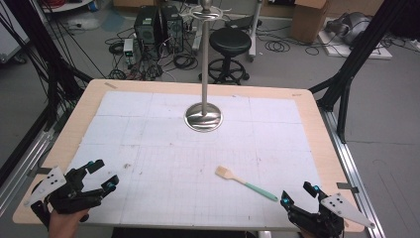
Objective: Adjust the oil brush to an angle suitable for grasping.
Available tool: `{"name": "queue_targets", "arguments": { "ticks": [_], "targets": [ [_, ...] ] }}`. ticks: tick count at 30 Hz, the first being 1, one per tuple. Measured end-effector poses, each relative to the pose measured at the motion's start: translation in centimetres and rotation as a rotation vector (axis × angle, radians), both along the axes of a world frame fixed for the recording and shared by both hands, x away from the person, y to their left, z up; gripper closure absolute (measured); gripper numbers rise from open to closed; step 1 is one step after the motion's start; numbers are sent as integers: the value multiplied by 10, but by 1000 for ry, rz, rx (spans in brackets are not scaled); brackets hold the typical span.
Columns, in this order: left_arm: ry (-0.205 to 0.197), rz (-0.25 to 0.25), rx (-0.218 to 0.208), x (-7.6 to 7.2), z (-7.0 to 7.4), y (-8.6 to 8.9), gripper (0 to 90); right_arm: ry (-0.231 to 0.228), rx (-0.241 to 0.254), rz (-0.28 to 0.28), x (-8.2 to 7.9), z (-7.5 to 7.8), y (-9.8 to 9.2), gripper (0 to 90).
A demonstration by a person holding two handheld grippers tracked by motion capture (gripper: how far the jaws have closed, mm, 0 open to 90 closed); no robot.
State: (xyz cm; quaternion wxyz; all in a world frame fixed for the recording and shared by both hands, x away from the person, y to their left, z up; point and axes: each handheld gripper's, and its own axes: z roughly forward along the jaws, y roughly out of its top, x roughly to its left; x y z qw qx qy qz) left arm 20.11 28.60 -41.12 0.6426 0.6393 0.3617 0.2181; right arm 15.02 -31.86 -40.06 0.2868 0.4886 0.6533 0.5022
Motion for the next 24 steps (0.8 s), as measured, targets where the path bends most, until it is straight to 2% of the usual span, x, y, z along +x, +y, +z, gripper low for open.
{"name": "queue_targets", "arguments": {
  "ticks": [7, 12, 14, 15, 16, 18, 20, 21, 22, 24],
  "targets": [
    [9, 11, -9, 2, -1, 1, 194, 8, 7, -7, 0, -1, -1, 193],
    [8, 7, -3, 2, -1, -1, 194, 8, -7, 3, -1, -2, 1, 201],
    [9, 7, 1, 2, -1, -1, 194, 17, -16, 16, 0, -2, 5, 210],
    [8, 10, 9, 1, -1, -2, 195, 31, -30, 33, 2, -3, 8, 210],
    [10, 6, 17, 1, -2, -2, 195, 66, -53, 47, 7, -7, 14, 210],
    [11, 7, 15, 1, -2, -2, 195, 83, -58, 57, 9, -9, 17, 214],
    [14, 6, 15, 1, -2, -2, 195, 91, -60, 71, 12, -11, 23, 260],
    [15, 6, 16, 1, -2, -2, 195, 85, -64, 82, 13, -12, 28, 381],
    [17, 5, 18, 2, -2, -3, 195, 85, -64, 82, 13, -12, 28, 381],
    [20, 0, 25, 3, -3, -4, 196, 94, -73, 135, 14, -13, 34, 629]
  ]
}}
